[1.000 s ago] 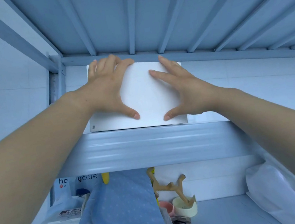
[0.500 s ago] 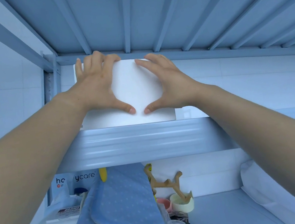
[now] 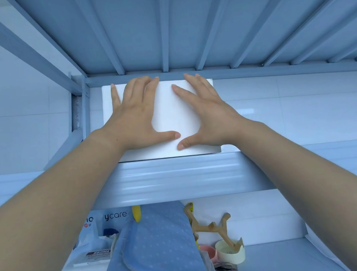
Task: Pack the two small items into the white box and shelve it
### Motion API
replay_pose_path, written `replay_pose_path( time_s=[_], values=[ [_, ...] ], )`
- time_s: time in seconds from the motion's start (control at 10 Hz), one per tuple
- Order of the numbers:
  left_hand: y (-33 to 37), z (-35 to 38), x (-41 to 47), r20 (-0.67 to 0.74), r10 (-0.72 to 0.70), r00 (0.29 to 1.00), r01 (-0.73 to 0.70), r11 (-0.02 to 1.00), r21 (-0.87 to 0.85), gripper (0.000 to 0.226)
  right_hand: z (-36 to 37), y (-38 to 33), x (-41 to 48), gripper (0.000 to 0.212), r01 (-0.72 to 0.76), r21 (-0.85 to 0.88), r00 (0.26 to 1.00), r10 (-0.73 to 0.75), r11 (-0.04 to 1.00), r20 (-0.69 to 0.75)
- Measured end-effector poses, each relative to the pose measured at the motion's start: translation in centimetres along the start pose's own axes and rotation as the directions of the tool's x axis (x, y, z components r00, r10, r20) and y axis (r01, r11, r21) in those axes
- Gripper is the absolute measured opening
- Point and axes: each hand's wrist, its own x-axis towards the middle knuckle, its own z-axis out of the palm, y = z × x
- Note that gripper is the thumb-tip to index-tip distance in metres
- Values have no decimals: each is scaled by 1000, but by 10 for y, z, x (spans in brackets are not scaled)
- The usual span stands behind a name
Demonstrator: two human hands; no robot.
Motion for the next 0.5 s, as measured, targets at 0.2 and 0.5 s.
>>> replay_pose_path(
  time_s=[0.2,0.5],
  values=[
    [9,-2,-5,35,-52,998,54,998,-37,99,-3,0,-10,107,-3,132,999,8,991,-40],
    [59,-26,-31,146,-38,988,42,999,-22,67,-28,9,-55,64,-50,190,964,96,981,-247]
  ],
)
